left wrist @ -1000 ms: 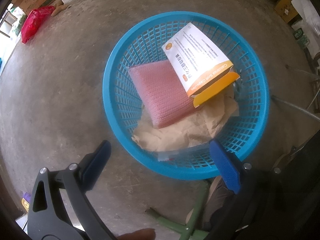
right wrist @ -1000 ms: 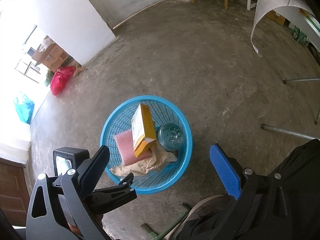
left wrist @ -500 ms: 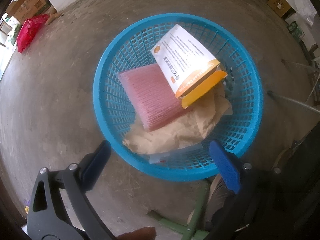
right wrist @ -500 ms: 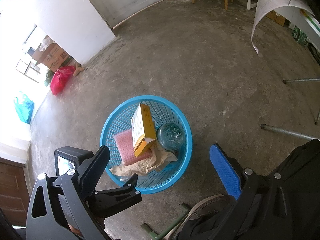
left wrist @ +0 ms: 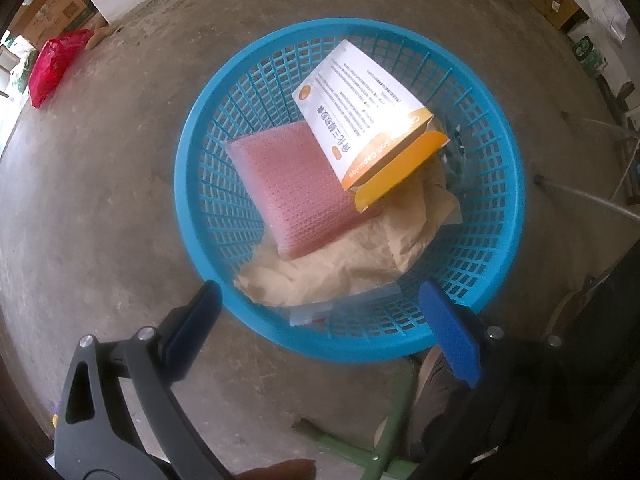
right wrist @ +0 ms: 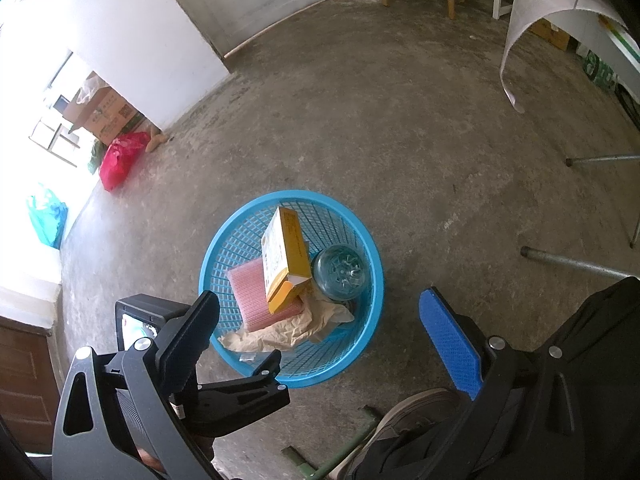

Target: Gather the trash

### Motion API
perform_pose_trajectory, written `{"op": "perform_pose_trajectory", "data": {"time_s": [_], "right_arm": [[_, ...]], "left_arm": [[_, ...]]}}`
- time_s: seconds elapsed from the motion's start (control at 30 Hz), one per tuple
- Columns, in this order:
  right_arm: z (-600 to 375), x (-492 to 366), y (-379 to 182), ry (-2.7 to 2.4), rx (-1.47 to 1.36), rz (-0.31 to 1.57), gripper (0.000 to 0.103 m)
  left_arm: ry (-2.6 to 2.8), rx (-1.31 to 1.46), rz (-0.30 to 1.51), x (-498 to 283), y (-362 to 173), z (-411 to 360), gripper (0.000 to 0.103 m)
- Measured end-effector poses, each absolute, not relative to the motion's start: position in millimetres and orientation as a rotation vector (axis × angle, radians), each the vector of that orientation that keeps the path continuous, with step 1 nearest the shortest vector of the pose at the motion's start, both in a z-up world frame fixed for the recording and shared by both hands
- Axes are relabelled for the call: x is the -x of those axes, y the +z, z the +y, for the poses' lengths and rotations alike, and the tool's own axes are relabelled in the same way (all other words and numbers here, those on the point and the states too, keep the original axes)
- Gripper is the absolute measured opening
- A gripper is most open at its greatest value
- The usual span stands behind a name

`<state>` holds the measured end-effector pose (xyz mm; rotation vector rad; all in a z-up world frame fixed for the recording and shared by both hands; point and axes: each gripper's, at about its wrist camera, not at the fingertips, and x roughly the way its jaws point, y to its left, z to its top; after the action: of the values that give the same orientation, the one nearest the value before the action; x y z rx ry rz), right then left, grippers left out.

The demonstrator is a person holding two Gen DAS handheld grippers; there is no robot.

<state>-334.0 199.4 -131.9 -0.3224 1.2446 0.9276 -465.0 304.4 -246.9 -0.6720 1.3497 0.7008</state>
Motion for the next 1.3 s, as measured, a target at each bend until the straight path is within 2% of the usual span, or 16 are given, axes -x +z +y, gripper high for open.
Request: {"op": "perform_pose_trajectory", "data": {"time_s": [1.3], "right_arm": [[199.5, 334.3, -131.3, 0.928, 0.319, 1.245, 0.097]], "left_arm": [[0.701, 0.679, 1.357, 467.3, -247.1, 300.6, 0.095]]}}
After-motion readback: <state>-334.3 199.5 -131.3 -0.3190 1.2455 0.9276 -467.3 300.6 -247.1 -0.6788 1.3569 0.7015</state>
